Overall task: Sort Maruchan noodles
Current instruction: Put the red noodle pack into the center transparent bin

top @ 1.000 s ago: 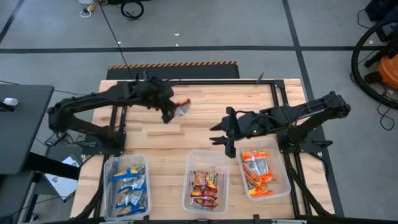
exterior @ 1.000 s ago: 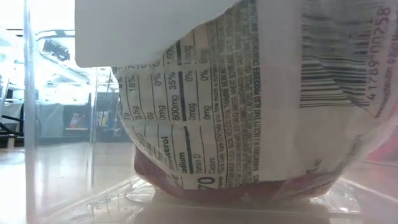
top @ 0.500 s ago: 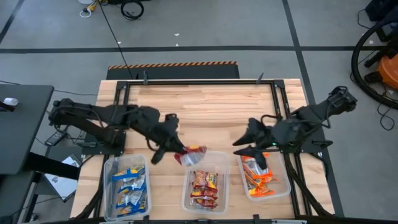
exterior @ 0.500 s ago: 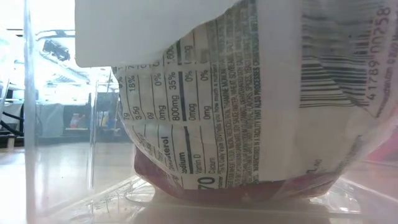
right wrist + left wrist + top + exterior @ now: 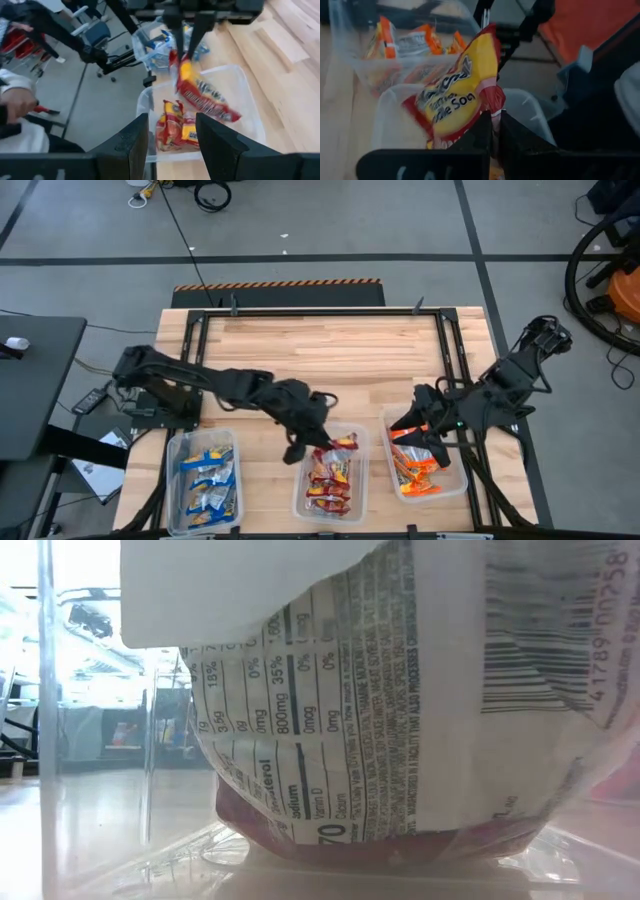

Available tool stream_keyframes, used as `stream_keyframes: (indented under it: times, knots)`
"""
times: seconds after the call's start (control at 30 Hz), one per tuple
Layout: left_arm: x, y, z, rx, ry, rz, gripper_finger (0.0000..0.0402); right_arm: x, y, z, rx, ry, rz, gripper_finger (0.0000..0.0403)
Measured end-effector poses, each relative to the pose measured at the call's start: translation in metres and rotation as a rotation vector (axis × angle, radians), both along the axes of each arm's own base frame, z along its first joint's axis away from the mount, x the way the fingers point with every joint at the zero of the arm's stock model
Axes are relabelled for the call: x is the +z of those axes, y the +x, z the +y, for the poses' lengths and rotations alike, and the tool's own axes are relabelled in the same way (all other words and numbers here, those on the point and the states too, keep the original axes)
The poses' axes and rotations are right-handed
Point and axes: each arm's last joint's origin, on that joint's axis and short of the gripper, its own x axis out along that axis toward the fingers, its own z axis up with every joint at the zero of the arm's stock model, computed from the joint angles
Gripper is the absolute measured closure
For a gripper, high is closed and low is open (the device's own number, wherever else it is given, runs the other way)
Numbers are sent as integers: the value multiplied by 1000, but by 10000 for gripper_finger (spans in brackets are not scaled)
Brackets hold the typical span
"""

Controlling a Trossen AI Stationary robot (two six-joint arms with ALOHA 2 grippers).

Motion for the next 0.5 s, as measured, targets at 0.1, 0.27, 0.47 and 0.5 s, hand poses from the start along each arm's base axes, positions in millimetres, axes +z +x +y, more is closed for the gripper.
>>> stream_keyframes:
  times: [0.1, 0.27, 0.47, 0.5]
  knots:
    - [-9, 15, -4, -30, 44, 35, 377, -2, -2, 1, -25, 3, 15, 234]
    - [-36, 27, -7, -75, 95, 148, 377, -3, -3, 2, -41, 19, 30, 234]
    - [-60, 37, -7, -57, 214, 183, 377, -3, -3, 1, -62, 12, 19, 234]
    - [-62, 38, -7, -50, 238, 180, 377, -3, -3, 1, -66, 6, 16, 234]
